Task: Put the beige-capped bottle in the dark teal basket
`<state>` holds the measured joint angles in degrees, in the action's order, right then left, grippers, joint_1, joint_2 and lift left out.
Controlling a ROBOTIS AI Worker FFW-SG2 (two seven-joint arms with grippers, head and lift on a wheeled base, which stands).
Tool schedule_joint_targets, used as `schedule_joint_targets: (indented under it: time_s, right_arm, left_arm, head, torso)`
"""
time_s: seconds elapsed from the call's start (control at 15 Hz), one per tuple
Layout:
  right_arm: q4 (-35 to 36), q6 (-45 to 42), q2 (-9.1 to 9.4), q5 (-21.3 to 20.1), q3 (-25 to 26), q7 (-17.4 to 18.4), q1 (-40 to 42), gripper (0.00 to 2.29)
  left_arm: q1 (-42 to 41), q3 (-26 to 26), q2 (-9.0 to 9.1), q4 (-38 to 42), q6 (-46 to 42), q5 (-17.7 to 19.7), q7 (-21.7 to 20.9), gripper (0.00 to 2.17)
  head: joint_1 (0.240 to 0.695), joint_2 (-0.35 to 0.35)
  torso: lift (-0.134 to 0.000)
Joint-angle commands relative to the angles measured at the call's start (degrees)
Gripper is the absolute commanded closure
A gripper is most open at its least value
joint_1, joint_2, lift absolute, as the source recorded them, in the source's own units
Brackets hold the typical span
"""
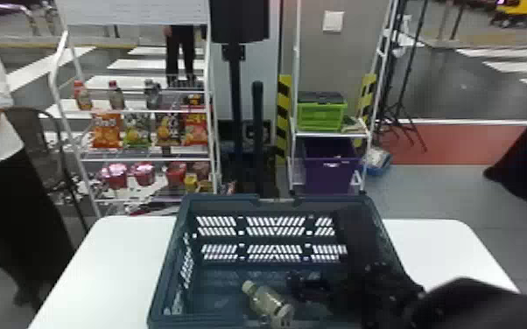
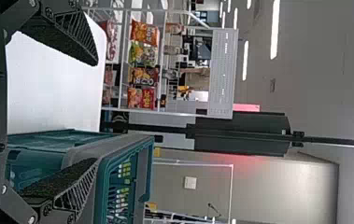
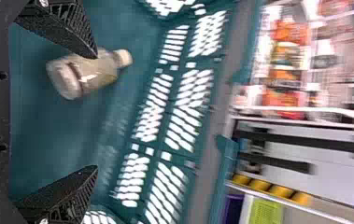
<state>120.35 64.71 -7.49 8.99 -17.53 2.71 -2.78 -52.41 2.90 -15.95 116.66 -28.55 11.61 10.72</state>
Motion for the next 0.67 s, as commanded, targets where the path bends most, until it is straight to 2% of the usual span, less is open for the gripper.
schedule_joint_targets:
  time_s: [0.0,0.2,0.27,0.4,0.6]
  right_arm:
    - [4.9,-11.7,-2.27,-0.4,2.2,-0.3,8.2,0.04]
    - [8.3,-26.4,-2.88,-0.6,6.1,-0.8,19.2,0.04]
    - [7.8,-35.9,-3.85,0.0,6.8,-0.8,22.8,0.05]
    - [5.2,-53.5,-4.55,0.8,8.3,-0.8,28.8,0.05]
    - [2.8,-66.0,-4.46,1.0,10.0,-0.8,36.4,0.05]
  left_arm:
    - [0.3,0.2,-0.22,0.4,0.6,0.1,0.0,0.16]
    - [0.4,0.4,-0.40,0.4,1.3,0.1,0.0,0.16]
    - [0.4,0.4,-0.40,0.4,1.3,0.1,0.0,0.16]
    - [0.5,0.4,-0.49,0.7,1.6,0.1,0.0,0.16]
    - [0.5,0.4,-0.49,1.2,2.3,0.0,0.0,0.16]
  head:
    - [0.499,0.000]
    - [0.499,0.000]
    - [0.499,0.000]
    - [0.499,0.000]
    - [0.499,0.000]
  torso:
    - [0.000]
    - [0.000]
    - [0.000]
    - [0.000]
    - [0.000]
